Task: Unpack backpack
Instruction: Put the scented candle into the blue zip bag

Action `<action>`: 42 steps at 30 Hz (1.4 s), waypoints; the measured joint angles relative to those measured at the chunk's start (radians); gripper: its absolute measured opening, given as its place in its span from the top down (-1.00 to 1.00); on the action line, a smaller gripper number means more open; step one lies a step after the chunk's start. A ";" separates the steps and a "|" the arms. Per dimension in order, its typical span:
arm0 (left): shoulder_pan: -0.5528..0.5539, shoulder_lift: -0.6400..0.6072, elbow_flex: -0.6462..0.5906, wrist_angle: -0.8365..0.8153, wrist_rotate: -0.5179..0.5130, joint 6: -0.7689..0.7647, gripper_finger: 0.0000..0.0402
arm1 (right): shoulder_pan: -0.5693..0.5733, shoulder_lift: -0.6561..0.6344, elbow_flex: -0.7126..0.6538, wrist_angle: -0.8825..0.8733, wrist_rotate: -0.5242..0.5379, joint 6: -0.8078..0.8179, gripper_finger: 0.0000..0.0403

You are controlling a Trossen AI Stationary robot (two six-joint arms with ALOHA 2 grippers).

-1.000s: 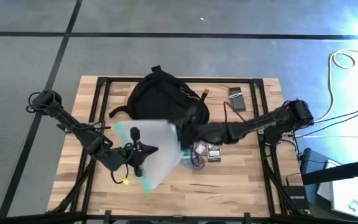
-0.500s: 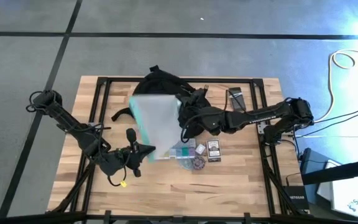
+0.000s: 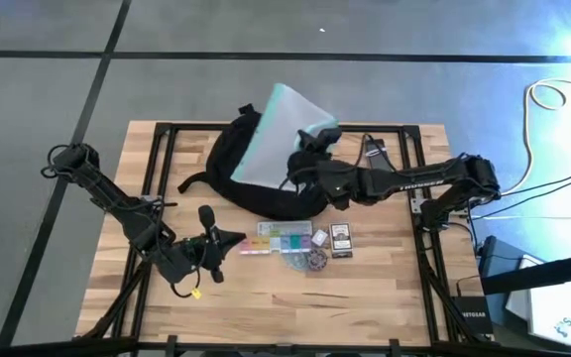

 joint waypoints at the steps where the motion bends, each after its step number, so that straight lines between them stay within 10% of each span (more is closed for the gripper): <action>1: 0.006 0.000 0.000 0.000 0.000 -0.001 1.00 | 0.008 0.002 0.000 -0.034 0.006 0.039 1.00; 17: 0.160 0.036 -0.001 -0.087 0.150 -0.219 1.00 | -0.049 0.220 0.000 -0.146 -0.097 0.413 1.00; 26: 0.176 0.096 -0.001 -0.118 0.150 -0.247 1.00 | -0.136 0.255 0.000 -0.152 -0.532 0.929 1.00; 42: 0.299 0.249 0.000 -0.025 0.071 -0.316 1.00 | -0.164 0.245 0.000 -0.109 -0.610 1.160 0.92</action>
